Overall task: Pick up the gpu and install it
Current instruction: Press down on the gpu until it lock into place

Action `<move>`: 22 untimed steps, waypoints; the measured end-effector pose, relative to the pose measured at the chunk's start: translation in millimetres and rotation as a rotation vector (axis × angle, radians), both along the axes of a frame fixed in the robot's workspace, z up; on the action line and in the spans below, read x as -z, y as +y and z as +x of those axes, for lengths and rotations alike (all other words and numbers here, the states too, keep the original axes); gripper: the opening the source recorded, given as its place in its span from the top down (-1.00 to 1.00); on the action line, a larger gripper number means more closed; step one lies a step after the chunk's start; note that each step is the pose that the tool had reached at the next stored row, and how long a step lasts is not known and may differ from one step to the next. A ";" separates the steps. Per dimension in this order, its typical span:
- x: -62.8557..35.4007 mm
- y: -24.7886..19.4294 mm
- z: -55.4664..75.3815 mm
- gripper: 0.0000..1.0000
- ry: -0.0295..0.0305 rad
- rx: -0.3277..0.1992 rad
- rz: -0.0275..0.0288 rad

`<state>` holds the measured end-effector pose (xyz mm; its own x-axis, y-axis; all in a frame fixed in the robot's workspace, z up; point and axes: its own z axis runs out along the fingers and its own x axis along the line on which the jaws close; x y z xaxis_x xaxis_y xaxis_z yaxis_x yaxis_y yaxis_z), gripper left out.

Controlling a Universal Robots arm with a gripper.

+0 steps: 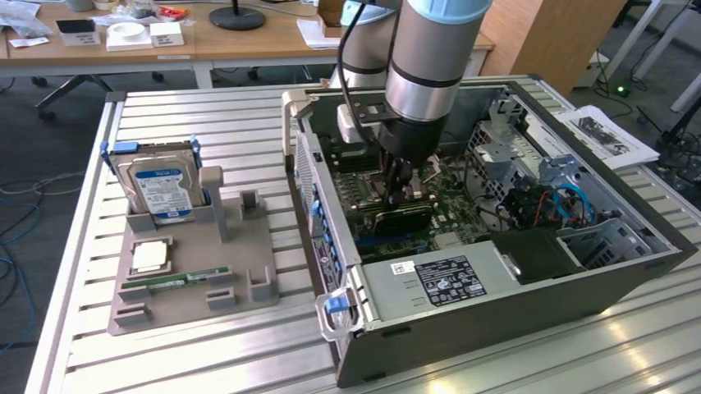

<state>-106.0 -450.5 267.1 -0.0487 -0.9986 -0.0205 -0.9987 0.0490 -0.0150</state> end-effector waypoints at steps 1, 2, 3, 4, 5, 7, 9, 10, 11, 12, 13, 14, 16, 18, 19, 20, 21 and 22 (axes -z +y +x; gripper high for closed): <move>0.0 0.0 0.0 0.79 0.0001 0.000 0.0000; 0.0 0.0 0.0 0.79 0.0001 0.000 0.0000; 0.1 0.0 0.0 0.79 0.0000 0.000 0.0000; 0.5 0.0 0.0 0.79 -0.0001 0.000 0.0002; 1.2 0.1 0.0 0.79 -0.0002 0.000 0.0004; 1.5 0.0 0.0 0.79 0.0000 0.000 -0.0002; 1.5 0.0 0.0 0.79 0.0001 0.000 -0.0002; 1.7 0.0 0.0 0.79 0.0000 0.000 -0.0001; 2.1 0.0 0.0 0.79 0.0000 0.000 0.0001; 2.3 0.0 0.0 0.79 0.0001 0.000 -0.0001; 2.3 0.0 -0.1 0.79 0.0002 0.000 -0.0001; 2.4 0.0 -0.1 0.79 0.0001 0.000 0.0000; 2.5 0.0 -0.1 0.79 -0.0001 0.000 0.0002; 2.5 0.0 -0.1 0.79 0.0000 0.000 0.0003; 2.7 0.0 -0.1 0.79 0.0000 0.000 0.0002; 3.1 0.1 -0.2 0.79 -0.0003 0.000 0.0008; 3.2 0.1 -0.3 0.79 -0.0002 0.000 0.0009; 3.2 0.0 -0.3 0.79 -0.0002 0.000 0.0008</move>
<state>-106.3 -450.4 263.8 -0.0488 -0.9986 -0.0213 -0.9987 0.0491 -0.0151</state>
